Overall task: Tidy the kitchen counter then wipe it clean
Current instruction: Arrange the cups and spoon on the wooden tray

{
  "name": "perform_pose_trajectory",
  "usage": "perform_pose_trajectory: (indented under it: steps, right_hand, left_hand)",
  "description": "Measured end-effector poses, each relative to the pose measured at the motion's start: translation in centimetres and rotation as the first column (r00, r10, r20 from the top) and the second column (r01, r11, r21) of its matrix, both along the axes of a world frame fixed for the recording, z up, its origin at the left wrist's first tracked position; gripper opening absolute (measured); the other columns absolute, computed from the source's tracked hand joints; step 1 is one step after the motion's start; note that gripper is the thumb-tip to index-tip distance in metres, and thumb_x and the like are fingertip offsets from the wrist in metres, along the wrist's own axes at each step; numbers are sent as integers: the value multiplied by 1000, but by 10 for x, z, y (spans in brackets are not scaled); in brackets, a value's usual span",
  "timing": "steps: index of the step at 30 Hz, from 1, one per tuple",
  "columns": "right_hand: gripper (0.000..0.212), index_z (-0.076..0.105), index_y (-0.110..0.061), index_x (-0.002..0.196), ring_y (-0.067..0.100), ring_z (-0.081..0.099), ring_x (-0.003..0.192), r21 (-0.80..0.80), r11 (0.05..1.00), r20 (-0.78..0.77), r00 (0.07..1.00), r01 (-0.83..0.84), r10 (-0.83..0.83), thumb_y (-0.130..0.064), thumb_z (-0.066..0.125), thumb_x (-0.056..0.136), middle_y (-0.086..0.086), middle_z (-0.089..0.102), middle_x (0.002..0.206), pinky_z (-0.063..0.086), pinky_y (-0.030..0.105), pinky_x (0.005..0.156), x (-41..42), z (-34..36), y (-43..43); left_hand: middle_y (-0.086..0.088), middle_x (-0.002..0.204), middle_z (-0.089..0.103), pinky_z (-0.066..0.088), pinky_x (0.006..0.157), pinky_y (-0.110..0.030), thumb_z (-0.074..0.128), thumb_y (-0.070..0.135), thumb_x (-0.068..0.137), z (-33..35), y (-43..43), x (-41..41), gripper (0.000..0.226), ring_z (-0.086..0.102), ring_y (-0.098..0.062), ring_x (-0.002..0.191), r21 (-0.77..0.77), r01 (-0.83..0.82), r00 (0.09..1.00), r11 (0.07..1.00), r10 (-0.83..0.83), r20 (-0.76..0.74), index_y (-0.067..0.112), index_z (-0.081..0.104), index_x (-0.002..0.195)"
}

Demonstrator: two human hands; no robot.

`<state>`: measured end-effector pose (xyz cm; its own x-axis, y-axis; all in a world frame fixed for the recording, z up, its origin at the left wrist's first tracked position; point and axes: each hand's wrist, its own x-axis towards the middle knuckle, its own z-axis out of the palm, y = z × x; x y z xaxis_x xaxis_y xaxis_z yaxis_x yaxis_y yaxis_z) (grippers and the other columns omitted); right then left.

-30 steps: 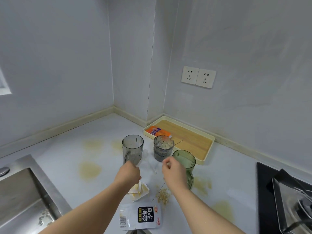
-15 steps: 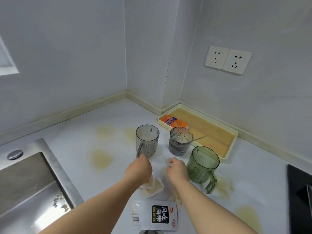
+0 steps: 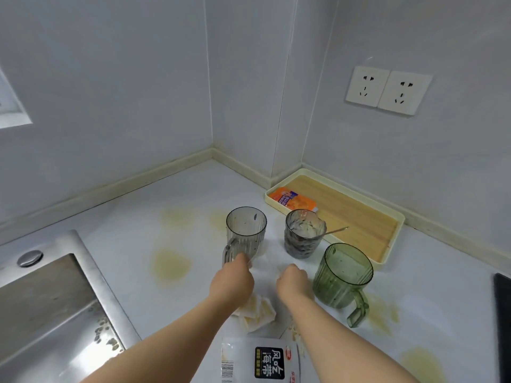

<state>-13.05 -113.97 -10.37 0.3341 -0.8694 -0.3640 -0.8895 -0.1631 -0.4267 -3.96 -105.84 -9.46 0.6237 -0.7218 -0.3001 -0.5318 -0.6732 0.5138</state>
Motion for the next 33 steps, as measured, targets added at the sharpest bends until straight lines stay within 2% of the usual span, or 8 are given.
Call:
perform_pose_trajectory:
  steps: [4,6,13,18,20,23,27,33]
  right_hand:
    - [3,46,-12,91,26,54,88,98,989,307,942,109,-134,-11,44,92,6,56,92,38,27,70,-9,11,4]
    - [15,45,-15,75,21,50,71,157,978,477,857,134,-194,-10,51,88,-1,51,73,37,25,64,-12,19,6]
    - [19,50,-13,72,12,47,54,295,950,712,640,103,-290,-9,54,90,1,53,67,35,22,49,-28,74,16]
    - [19,51,-13,71,11,48,53,273,956,749,600,109,-282,-8,56,88,2,55,68,35,21,48,-39,95,21]
    - [16,53,-12,74,11,47,52,253,959,762,584,129,-279,-6,57,88,1,54,66,35,19,46,-43,103,23]
    - [11,55,-11,82,11,48,50,233,960,794,540,154,-279,-3,57,88,1,55,65,38,14,41,-46,116,25]
    - [16,55,-13,77,13,48,48,204,956,823,493,210,-284,0,56,86,3,56,62,39,17,42,-52,133,24]
    - [16,53,-11,76,15,50,55,226,908,872,342,353,-351,1,52,87,4,55,66,44,24,52,-82,152,0]
  left_hand:
    - [-8,101,67,49,69,-32,30,7,91,19,-2,-10,22,68,-26,75,-90,-67,984,994,51,-170,11,44,107]
    - [-5,89,66,42,50,-26,30,12,97,30,-3,-17,14,61,-18,57,-189,-175,935,966,103,-338,11,42,101]
    - [-3,79,63,43,58,-24,42,12,97,67,-8,-34,13,56,-14,65,-429,-518,736,740,130,-665,10,51,88]
    - [-2,70,53,31,53,-26,34,18,96,82,-9,-36,20,42,-16,57,-469,-411,859,782,159,-487,13,40,78]
    - [-2,74,47,31,60,-27,31,30,99,90,-9,-37,28,46,-20,67,-470,-333,909,817,146,-389,14,44,80]
    - [-16,97,61,34,74,-30,25,43,100,104,-11,-36,46,54,-32,92,-510,-343,885,789,90,-457,18,56,79]
    - [-14,100,54,34,76,-31,33,25,100,125,-23,-35,27,49,-27,90,-540,-315,873,780,15,-488,18,53,83]
    - [-2,82,53,37,56,-26,39,16,99,155,-53,-55,25,48,-15,65,-670,-124,939,732,-132,-317,9,62,104]
